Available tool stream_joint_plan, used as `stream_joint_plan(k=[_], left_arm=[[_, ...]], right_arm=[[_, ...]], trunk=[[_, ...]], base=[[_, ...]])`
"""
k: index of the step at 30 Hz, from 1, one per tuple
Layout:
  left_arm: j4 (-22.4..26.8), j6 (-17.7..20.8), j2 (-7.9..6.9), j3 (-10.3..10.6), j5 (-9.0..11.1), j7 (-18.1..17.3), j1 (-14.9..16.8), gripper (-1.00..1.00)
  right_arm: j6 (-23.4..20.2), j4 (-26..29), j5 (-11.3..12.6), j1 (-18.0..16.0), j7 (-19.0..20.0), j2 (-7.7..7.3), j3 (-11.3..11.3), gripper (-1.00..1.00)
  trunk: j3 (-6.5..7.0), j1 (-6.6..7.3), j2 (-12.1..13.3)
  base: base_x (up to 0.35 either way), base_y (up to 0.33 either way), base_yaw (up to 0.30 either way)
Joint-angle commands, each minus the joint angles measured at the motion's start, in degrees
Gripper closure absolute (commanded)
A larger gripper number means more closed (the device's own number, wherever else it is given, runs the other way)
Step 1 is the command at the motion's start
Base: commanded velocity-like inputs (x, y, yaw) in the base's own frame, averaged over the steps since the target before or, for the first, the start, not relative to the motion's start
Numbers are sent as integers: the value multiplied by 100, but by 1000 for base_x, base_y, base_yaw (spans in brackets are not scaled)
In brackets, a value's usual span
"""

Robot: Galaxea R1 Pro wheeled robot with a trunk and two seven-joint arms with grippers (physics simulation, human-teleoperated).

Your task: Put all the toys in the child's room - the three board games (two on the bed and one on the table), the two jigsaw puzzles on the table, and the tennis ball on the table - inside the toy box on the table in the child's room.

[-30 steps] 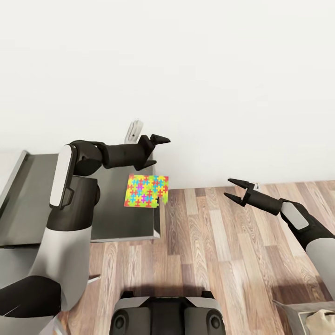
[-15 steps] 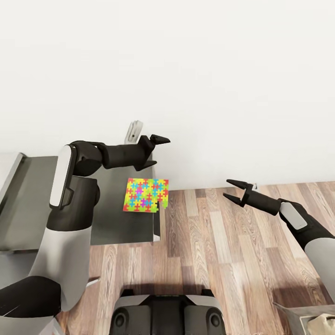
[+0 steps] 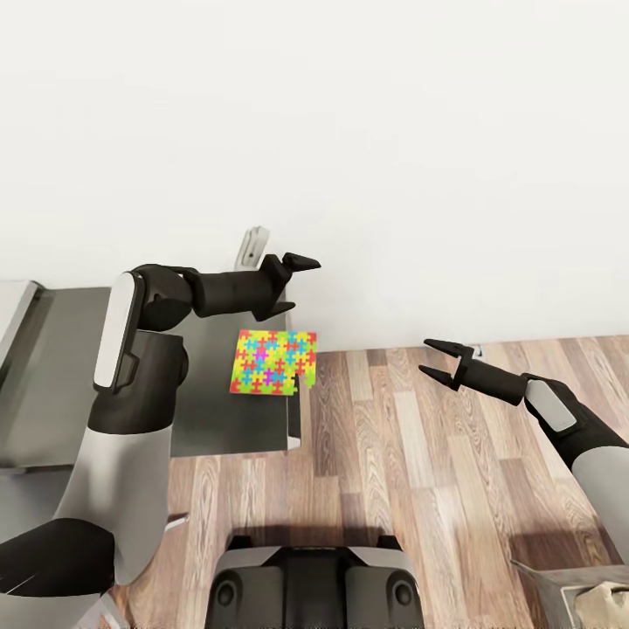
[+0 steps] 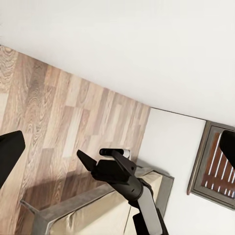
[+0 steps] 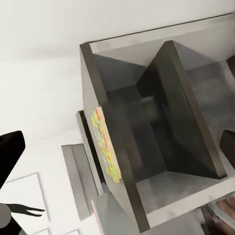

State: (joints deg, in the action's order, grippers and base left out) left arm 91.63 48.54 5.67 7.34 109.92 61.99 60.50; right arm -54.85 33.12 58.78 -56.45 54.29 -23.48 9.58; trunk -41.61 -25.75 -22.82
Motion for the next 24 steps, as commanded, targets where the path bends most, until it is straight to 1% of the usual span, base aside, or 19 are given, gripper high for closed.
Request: stream_joint_plan(k=[1, 11, 17, 24], left_arm=[[3, 15, 4, -8, 49, 60, 5, -100], [3, 15, 5, -29, 44, 65, 114, -100], [4, 15, 5, -44, 51, 70, 361, -100], [4, 15, 10, -52, 61, 70, 538, -100]], right_arm=[[-17, -6, 18, -6, 20, -7, 27, -100], [-23, -22, 12, -13, 20, -7, 27, -100], [-16, -18, 11, -16, 20, -4, 21, -100], [-25, 3, 3, -36, 18, -7, 9, -100]], trunk=[[-17, -3, -10], [-110, -3, -10], [-166, -3, -10], [-231, -3, -10]], base=[[0, 0, 0], [0, 0, 0], [0, 0, 0], [0, 0, 0]])
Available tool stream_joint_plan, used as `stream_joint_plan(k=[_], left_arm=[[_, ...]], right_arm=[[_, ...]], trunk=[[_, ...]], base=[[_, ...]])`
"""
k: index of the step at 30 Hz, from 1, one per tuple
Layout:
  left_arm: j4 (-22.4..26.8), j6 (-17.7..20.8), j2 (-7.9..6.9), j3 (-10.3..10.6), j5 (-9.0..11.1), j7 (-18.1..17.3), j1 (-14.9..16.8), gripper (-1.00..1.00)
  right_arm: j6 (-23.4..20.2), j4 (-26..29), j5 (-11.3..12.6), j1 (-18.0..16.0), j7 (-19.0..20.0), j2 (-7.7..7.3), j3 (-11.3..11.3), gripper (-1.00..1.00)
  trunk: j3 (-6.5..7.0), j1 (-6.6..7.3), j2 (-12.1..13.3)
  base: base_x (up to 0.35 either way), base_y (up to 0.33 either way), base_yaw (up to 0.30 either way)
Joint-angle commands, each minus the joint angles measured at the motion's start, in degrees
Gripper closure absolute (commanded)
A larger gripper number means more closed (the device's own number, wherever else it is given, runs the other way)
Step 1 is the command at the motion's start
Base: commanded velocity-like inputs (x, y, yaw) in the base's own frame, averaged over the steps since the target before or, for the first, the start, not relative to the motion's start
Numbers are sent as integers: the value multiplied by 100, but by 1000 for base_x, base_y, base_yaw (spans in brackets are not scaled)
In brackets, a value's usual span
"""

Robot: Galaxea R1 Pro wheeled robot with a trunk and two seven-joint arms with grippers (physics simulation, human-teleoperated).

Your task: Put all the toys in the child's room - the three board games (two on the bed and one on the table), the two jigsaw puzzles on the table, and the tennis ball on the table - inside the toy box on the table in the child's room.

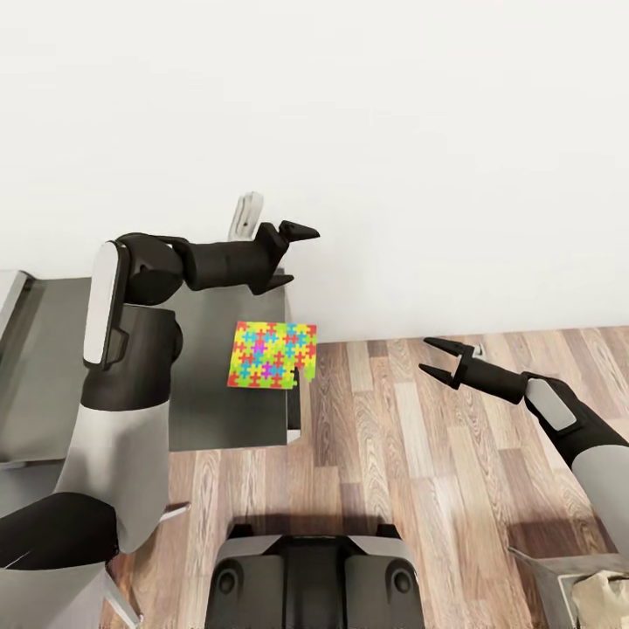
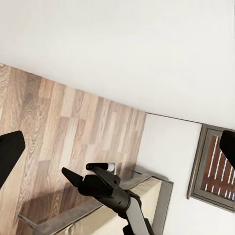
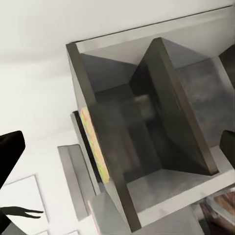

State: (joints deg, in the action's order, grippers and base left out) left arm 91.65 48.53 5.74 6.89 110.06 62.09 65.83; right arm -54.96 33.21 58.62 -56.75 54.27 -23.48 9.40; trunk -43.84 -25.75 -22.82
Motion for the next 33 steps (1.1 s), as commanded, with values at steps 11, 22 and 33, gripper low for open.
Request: stream_joint_plan(k=[11, 22, 33], left_arm=[[-2, 16, 6, -9, 50, 61, 62, -100], [-14, 16, -1, -4, 51, 65, 70, -100], [-27, 16, -2, -1, 51, 66, 63, -100]], right_arm=[[-6, 1, 10, -39, -2, 12, 27, -100], [18, 10, 4, -44, -19, 29, 35, -100], [20, 10, -82, -46, -29, 106, 37, -100]], trunk=[[-101, -3, -10], [-119, -3, -10], [-119, -3, -10]], base=[[0, 0, 0], [0, 0, 84], [0, 0, 259]])
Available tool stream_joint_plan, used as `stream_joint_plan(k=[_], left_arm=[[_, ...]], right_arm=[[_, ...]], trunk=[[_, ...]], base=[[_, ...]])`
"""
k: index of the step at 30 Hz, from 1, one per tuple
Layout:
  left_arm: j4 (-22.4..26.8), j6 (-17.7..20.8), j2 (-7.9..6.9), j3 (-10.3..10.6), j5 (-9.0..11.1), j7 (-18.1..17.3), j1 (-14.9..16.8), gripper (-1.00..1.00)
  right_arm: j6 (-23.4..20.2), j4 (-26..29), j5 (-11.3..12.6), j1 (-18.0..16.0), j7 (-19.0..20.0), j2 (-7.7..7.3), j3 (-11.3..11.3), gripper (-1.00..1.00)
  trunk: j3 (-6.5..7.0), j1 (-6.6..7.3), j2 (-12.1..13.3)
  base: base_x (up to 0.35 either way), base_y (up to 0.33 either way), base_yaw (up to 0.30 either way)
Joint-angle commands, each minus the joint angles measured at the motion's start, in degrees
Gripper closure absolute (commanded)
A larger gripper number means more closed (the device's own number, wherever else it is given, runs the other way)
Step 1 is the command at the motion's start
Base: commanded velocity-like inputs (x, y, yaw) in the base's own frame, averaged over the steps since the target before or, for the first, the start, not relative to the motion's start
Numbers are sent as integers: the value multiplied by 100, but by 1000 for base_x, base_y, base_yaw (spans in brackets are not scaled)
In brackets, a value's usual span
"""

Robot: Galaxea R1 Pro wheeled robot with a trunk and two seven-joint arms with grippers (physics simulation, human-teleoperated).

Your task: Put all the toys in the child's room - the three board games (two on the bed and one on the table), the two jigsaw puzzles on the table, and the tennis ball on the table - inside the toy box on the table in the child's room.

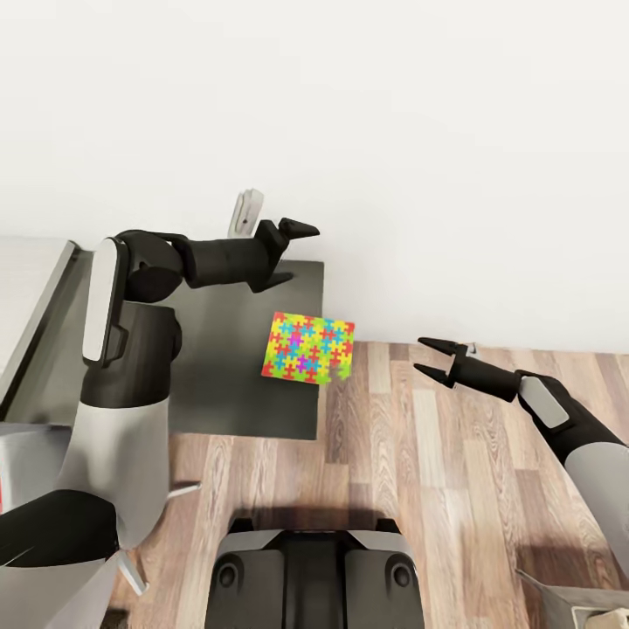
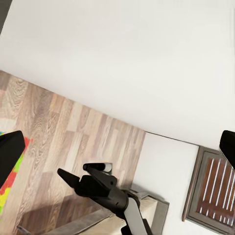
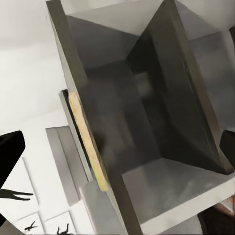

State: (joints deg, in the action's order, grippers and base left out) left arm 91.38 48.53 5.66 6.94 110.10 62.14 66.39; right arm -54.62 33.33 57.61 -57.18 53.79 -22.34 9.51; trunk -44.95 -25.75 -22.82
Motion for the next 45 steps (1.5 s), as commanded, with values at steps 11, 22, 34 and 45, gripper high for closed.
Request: stream_joint_plan(k=[11, 22, 34, 45], left_arm=[[-5, 16, 0, 7, 47, 56, -14, -100], [-6, 16, -3, 9, 43, 53, -28, -100], [-12, 16, -4, 16, 38, 52, -30, -100], [-21, 19, -4, 21, 30, 55, -30, -100]], right_arm=[[-18, -2, -320, -11, 24, 39, 10, -100], [-14, -2, -367, -12, 20, 44, 7, -100], [0, 181, -476, -9, -11, 164, 21, -100], [9, 670, -1314, 11, -269, 402, 18, -100]], trunk=[[-9, -3, -9], [-10, -3, -9], [-10, -3, -9], [-10, -3, -9]], base=[[0, 0, 207], [0, 0, 56], [0, 0, 117], [0, 0, 13]])
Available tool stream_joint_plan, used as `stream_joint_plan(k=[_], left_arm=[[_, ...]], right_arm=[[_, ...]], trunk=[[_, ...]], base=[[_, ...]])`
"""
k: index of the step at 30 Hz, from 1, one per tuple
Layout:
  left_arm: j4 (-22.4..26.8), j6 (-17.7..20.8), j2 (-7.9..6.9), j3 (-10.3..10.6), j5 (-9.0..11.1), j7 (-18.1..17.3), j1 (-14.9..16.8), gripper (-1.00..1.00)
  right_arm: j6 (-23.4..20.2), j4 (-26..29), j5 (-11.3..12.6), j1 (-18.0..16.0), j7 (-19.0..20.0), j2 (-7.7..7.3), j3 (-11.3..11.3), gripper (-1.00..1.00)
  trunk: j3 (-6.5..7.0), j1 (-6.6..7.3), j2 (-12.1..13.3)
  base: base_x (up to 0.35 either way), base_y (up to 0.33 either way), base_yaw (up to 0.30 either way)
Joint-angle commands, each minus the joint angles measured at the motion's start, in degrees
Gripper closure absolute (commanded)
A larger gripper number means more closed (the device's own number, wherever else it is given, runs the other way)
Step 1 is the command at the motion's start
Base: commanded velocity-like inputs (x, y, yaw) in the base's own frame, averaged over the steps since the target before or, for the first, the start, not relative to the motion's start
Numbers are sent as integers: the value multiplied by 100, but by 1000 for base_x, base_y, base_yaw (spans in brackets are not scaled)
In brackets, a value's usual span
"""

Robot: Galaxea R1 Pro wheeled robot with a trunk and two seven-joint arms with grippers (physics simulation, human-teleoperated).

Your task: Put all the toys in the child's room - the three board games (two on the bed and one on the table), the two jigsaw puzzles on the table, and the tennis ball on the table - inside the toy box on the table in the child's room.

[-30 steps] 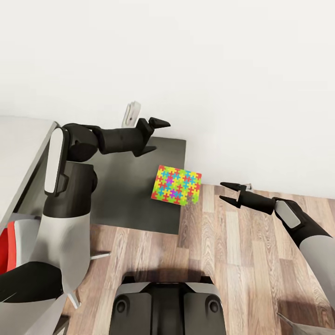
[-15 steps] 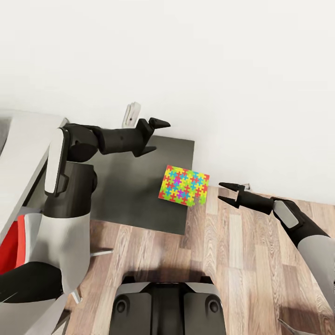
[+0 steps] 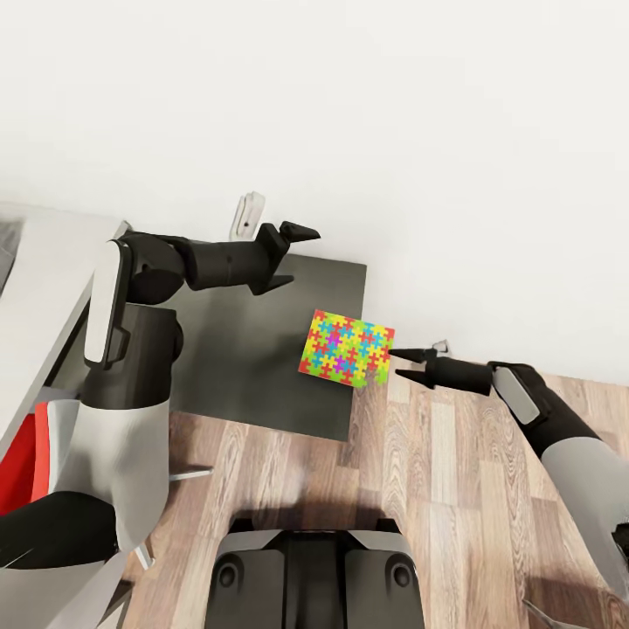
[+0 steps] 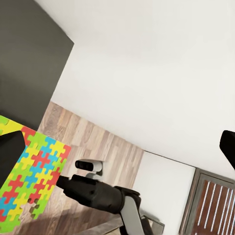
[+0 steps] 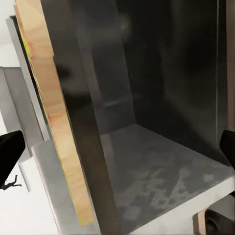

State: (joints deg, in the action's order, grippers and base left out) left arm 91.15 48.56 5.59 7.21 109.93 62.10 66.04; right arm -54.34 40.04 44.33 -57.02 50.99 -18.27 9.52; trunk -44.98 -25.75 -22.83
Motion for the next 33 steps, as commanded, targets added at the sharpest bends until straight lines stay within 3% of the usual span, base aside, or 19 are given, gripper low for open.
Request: stream_joint_plan(k=[1, 12, 23, 33], left_arm=[[2, 15, 3, -5, 47, 59, 5, -100], [0, 21, 3, -1, 47, 57, 5, -100], [-1, 19, 3, -1, 46, 57, 5, -100], [-1, 16, 3, 6, 46, 57, 5, -100]], right_arm=[[-18, 14, -24, -4, 2, 8, 17, -100], [-16, 63, -161, -2, -38, 79, 17, -100], [-22, 67, -177, 0, -43, 112, 21, -100], [-24, 71, -179, 6, -37, 135, 20, -100]], trunk=[[-7, -3, -9], [-7, -3, -9], [-7, -3, -9], [-7, -3, -9]], base=[[0, 0, 3], [0, 0, 10], [0, 0, 181], [0, 0, 45]])
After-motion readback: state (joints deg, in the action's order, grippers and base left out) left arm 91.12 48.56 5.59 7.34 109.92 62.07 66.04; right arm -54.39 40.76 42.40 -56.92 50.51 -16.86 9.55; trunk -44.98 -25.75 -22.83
